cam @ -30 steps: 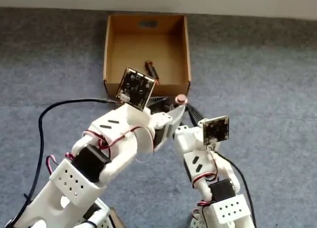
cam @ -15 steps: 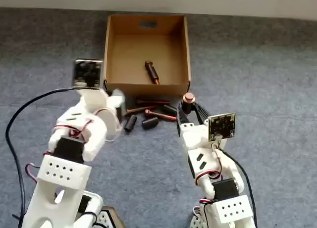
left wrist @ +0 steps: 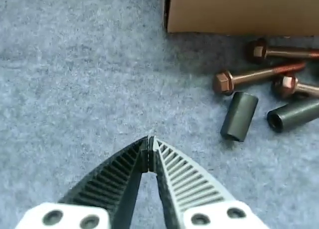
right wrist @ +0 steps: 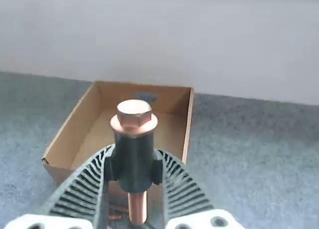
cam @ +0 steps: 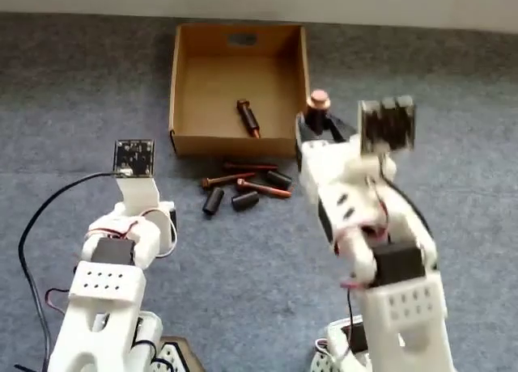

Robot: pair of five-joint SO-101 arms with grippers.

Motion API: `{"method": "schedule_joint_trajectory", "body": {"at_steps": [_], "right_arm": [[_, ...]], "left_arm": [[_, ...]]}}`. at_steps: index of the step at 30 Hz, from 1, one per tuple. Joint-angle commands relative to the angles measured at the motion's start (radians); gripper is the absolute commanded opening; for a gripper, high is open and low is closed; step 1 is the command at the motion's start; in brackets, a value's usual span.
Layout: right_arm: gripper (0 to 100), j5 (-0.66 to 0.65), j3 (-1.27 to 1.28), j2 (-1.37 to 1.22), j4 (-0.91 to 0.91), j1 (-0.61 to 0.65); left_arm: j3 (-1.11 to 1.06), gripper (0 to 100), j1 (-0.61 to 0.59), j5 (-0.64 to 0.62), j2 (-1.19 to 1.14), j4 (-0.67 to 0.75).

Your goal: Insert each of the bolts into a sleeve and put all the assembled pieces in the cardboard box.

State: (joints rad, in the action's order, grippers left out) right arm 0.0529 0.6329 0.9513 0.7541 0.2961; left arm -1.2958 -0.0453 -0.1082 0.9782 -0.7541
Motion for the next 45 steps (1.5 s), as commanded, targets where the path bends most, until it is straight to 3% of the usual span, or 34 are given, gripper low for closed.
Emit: {"method": "schedule_joint_trajectory", "body": {"at_steps": [1,9,24,34,45], "right_arm": [[0.5,0.005,-0.397,-0.329,0.131,-0.018],[0.5,0.009,-0.826,-0.909,0.228,-0.019],[0.5,0.009,-1.325,-1.488,0.262,-0.059],[0.5,0.011,-1.517,-1.702,0.262,-0.062],[0.5,0.006,-1.512,-1.781,0.263,-0.064]], "left_arm": [[-0.013,4,-0.027,0.008,0.016,0.025],[-0.084,4,-0.035,0.009,0.016,0.103],[-0.084,4,-0.031,0.009,0.016,0.103],[-0.084,4,-0.031,0.009,0.016,0.104],[-0.084,4,-0.031,0.009,0.016,0.104]]}}
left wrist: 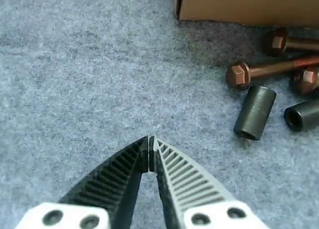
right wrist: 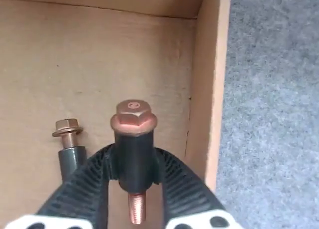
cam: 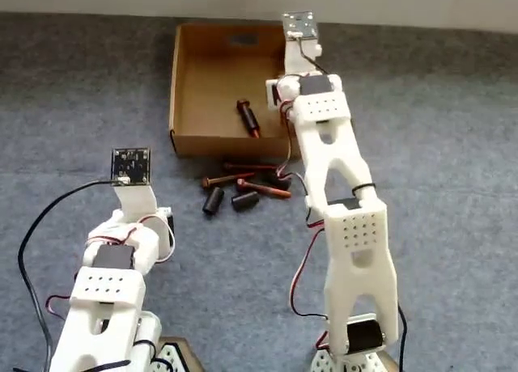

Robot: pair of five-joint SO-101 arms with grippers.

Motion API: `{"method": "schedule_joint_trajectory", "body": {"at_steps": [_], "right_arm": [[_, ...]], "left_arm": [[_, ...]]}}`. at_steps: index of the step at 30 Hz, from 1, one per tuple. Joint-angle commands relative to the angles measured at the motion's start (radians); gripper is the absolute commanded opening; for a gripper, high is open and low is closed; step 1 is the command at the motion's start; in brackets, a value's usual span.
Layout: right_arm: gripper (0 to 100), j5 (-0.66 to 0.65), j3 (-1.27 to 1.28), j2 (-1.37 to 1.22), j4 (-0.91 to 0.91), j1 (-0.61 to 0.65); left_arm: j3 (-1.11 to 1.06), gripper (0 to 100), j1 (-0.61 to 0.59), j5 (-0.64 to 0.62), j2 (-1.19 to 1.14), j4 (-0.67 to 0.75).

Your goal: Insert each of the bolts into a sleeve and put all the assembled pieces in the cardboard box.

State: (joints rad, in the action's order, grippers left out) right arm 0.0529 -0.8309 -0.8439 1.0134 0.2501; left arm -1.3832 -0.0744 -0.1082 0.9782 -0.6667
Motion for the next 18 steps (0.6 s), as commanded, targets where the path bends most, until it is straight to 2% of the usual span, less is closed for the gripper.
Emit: {"method": "schedule_joint_trajectory", "body": {"at_steps": [1,18], "right_arm": [[0.5,0.008,-0.048,0.013,0.004,-0.018],[0.5,0.009,0.005,0.010,0.051,-0.018]], "left_arm": [[0.004,4,-0.002,0.009,0.016,0.017],[0.002,4,-0.002,0.009,0.016,0.017]]}}
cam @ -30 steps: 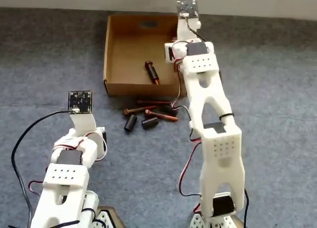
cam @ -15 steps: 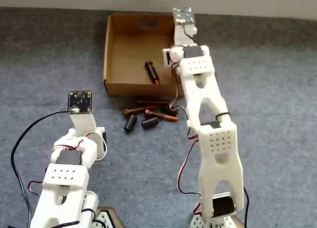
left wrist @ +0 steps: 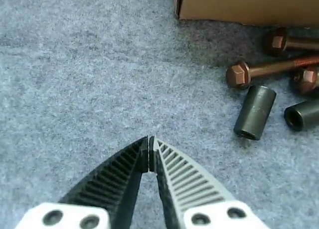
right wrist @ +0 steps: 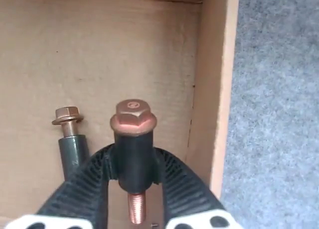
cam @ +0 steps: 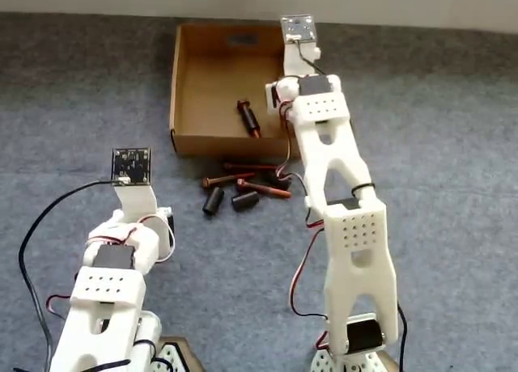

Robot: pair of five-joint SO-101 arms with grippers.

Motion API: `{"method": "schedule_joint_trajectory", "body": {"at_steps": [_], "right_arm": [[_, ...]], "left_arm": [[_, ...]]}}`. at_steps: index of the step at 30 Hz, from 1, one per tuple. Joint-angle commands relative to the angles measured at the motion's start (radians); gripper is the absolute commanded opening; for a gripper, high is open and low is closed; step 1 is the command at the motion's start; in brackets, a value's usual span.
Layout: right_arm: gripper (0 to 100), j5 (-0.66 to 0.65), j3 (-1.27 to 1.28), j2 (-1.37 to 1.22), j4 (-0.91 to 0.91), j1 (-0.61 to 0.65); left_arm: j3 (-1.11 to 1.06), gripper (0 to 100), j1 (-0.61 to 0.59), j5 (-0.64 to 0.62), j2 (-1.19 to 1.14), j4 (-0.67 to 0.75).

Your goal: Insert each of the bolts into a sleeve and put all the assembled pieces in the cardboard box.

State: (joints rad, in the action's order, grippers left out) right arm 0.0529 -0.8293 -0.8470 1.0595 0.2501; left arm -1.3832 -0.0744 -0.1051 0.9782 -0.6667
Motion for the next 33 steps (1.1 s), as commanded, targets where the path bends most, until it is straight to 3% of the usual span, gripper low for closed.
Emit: {"method": "schedule_joint_trajectory", "body": {"at_steps": [1,21,27,33], "right_arm": [[0.5,0.009,0.016,0.013,0.005,-0.018],[1.1,0.009,0.019,-0.071,0.007,-0.012],[21.9,0.009,-0.128,-0.067,0.073,0.005],[23.8,0.008,-0.392,-0.067,0.182,0.033]], "left_arm": [[0.002,4,-0.002,0.006,0.016,0.017],[0.002,4,-0.002,0.006,0.018,0.017],[0.002,4,-0.002,0.006,0.018,0.017],[0.002,4,-0.002,0.006,0.018,0.017]]}}
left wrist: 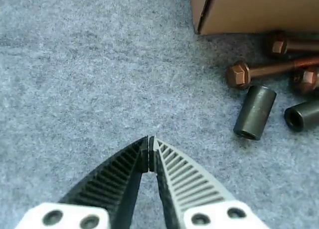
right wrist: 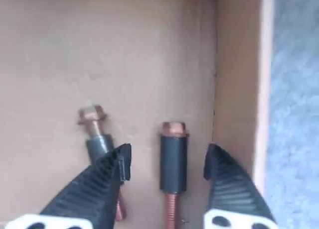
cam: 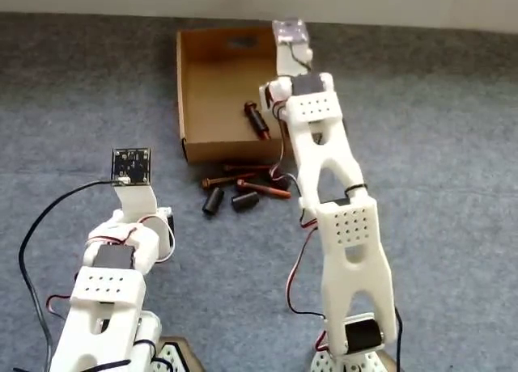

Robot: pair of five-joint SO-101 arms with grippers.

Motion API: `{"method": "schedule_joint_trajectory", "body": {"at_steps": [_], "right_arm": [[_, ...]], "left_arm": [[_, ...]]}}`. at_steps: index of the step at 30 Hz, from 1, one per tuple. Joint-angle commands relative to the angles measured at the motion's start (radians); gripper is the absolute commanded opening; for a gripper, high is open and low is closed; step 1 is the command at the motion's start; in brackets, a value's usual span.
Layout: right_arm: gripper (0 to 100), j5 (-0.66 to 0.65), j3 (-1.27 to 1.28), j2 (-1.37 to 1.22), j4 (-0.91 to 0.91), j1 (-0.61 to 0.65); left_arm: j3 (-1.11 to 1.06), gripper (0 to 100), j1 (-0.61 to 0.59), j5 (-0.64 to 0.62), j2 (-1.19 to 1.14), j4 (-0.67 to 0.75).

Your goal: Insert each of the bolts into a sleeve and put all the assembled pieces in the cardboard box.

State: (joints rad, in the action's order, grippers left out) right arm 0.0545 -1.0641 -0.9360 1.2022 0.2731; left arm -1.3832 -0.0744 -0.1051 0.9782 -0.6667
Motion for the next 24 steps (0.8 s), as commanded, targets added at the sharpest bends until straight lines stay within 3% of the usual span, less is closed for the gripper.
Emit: {"method": "schedule_joint_trajectory", "body": {"at_steps": [1,3,6,8,15,24], "right_arm": [[23.7,0.006,-0.206,0.022,0.058,0.010],[19.0,0.003,-0.303,0.021,0.101,0.004],[0.0,0.002,-0.409,0.013,0.117,-0.039],[4.6,0.002,-0.412,0.013,0.120,-0.077],[0.7,0.003,-0.259,0.012,0.105,-0.222],[0.7,0.002,0.016,0.012,0.019,-0.170]], "left_arm": [[0.002,4,-0.002,0.006,0.018,0.017],[0.002,4,-0.002,0.006,0.018,0.017],[0.002,4,-0.002,0.006,0.018,0.017],[0.002,4,-0.002,0.006,0.018,0.017],[0.002,4,-0.002,0.006,0.018,0.017],[0.002,4,-0.002,0.006,0.018,0.017]]}}
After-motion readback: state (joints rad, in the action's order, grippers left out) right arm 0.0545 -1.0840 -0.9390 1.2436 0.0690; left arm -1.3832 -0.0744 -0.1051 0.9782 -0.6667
